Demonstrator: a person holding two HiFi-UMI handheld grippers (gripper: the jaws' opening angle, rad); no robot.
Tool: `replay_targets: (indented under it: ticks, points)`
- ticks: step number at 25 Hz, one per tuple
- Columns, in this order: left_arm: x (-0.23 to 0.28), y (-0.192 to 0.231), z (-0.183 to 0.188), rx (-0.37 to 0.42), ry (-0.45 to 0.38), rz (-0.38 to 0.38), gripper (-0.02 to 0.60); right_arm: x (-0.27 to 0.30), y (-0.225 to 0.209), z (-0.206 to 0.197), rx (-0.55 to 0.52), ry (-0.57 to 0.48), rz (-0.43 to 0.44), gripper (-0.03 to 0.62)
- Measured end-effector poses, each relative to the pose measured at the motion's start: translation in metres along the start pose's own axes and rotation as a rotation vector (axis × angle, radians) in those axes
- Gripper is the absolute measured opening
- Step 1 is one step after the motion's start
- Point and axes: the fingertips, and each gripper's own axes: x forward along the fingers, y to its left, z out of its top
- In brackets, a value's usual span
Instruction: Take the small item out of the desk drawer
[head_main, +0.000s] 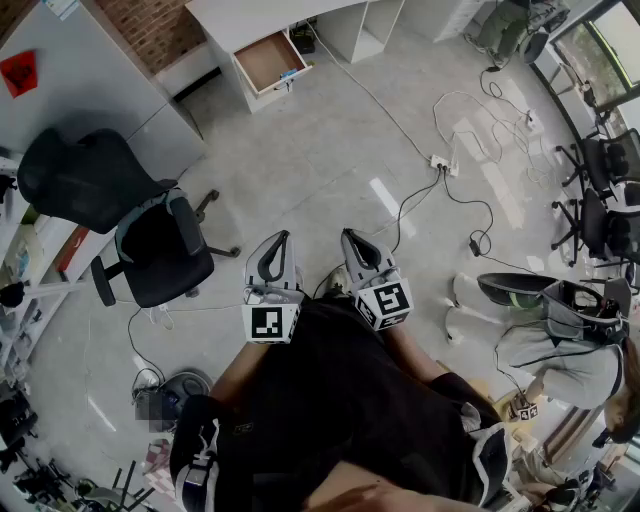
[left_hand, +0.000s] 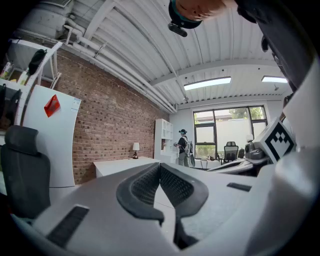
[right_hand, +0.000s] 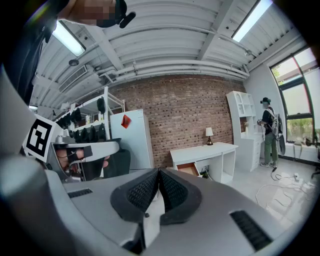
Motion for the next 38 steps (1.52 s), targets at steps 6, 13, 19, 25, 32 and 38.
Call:
replay_targets:
  ticks: [6, 13, 19, 25, 32, 38]
  points:
    - [0.005, 0.006, 0.004, 0.003, -0.027, -0.006, 0.009, 0.007, 0.000, 0.003, -0.004, 0.000, 0.003, 0.026]
    - [0.002, 0.027, 0.002, 0.007, -0.016, -0.012, 0.009, 0.020, 0.010, 0.011, 0.016, -0.028, -0.010, 0.026]
    - [-0.001, 0.057, -0.011, -0.032, -0.018, -0.026, 0.009, 0.042, 0.029, 0.007, 0.014, -0.017, -0.030, 0.026]
    - [0.003, 0.083, -0.025, -0.051, -0.002, -0.030, 0.009, 0.064, 0.039, 0.001, 0.004, 0.007, -0.041, 0.026]
    - [0.038, 0.094, -0.021, -0.063, -0.009, -0.002, 0.009, 0.100, 0.011, 0.007, 0.016, 0.007, -0.011, 0.026]
    - [0.108, 0.125, -0.018, -0.035, -0.003, 0.046, 0.009, 0.167, -0.037, 0.017, 0.018, -0.001, 0.030, 0.026]
